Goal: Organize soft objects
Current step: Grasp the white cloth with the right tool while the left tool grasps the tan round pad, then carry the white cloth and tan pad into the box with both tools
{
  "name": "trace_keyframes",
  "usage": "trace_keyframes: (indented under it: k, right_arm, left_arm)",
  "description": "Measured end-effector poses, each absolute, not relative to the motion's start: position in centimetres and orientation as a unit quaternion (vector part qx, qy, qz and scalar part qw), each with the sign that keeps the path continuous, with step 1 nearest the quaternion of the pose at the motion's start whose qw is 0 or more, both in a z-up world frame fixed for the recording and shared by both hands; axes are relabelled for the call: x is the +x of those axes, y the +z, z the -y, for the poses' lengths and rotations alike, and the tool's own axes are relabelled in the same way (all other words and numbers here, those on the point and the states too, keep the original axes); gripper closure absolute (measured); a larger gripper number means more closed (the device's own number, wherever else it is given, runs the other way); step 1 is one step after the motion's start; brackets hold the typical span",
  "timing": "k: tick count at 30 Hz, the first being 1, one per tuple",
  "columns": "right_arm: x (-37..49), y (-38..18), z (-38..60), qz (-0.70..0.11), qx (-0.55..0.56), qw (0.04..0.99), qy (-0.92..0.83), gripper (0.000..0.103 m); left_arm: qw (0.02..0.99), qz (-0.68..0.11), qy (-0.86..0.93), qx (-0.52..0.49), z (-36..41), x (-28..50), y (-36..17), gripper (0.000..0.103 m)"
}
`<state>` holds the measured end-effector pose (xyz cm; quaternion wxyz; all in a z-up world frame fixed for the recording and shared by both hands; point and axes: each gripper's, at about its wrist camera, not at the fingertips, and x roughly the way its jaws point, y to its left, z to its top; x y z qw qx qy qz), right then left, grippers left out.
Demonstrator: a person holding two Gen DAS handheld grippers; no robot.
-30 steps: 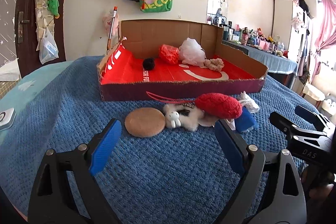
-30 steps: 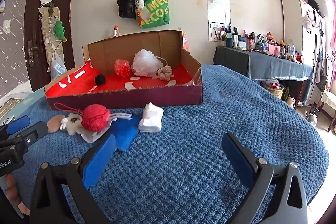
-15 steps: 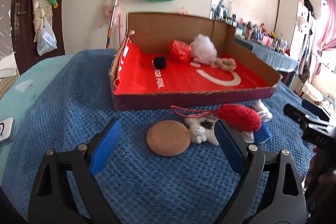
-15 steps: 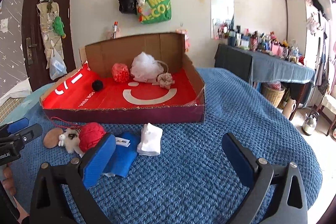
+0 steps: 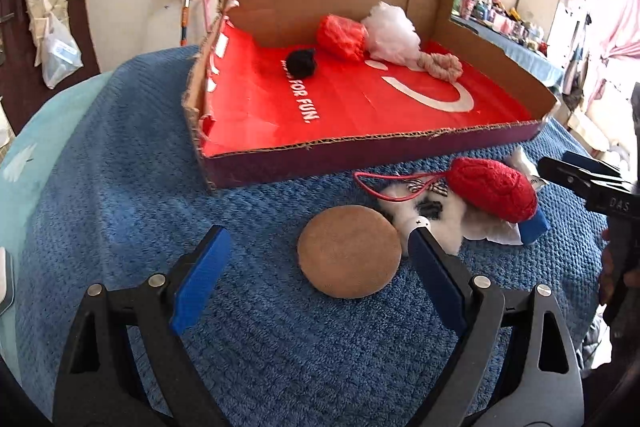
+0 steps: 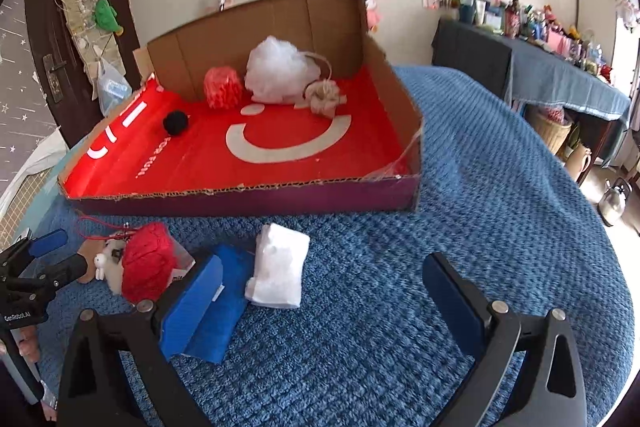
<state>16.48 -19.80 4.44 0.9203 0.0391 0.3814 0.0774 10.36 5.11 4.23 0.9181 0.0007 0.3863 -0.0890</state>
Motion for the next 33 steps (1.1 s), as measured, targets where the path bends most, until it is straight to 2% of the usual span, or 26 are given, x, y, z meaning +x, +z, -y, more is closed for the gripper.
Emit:
trace_keyframes:
  k: [6,8,10,11,13,16,25,33]
  right_arm:
    - [17.5,3.5,19.3,-0.409,0.029,0.909,0.077,0.017]
    - [17.7,3.2,19.2,-0.416,0.029,0.905,0.080,0.026]
    - [17.7,3.1,19.2,-0.417,0.029,0.905,0.084,0.039]
    - [17.6,3.1,19.1,-0.415,0.028,0.904,0.095,0.044]
    - [17.5,3.1,18.5,-0.412,0.019,0.905,0.106,0.072]
    - [17.0,3.3,18.2,-0.403,0.014,0.908,0.112,0.081]
    - [15.0,6.9,19.0,-0.357,0.017,0.926,0.119,0.082]
    - [14.7,6.8,18.7,-0.360,0.021,0.924,0.126,0.081]
  left_arm:
    - [0.910,-0.402,-0.100,0.018,-4.3,11.1,3.5,0.014]
    - [0.907,-0.404,-0.112,0.019,-4.0,11.2,3.3,0.023]
    - [0.907,-0.402,-0.121,0.019,-3.8,11.2,3.2,0.046]
    - [0.906,-0.402,-0.128,0.018,-3.7,11.2,3.2,0.049]
    - [0.904,-0.402,-0.144,0.011,-3.7,11.1,3.2,0.053]
    - [0.905,-0.397,-0.154,0.012,-3.4,10.9,3.3,0.055]
    - [0.918,-0.364,-0.155,0.002,-3.8,9.5,5.6,0.055]
    - [0.925,-0.348,-0.154,0.001,-4.1,8.9,6.8,0.055]
